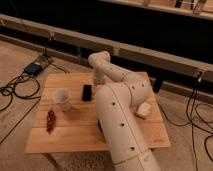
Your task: Push the eraser across the table
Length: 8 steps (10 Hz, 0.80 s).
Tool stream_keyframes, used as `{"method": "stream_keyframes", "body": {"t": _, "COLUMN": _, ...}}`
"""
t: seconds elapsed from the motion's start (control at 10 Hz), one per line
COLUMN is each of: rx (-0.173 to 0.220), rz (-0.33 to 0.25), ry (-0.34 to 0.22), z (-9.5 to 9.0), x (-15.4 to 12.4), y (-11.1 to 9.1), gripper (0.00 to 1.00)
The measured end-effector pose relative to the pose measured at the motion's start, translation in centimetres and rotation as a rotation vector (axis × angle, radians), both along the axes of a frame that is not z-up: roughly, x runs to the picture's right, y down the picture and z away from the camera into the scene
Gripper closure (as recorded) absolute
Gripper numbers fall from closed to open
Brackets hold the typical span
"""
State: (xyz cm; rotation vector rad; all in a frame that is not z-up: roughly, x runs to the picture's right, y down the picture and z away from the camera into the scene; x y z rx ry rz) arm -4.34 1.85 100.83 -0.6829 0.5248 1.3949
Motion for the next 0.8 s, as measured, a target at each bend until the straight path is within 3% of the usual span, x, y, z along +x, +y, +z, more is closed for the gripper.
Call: {"method": "stream_keyframes", "body": {"t": 0.8, "rx": -0.007, "rz": 0.055, "ry": -0.094, "z": -0.2, "x": -4.2, "y": -1.8, "gripper": 0.35}}
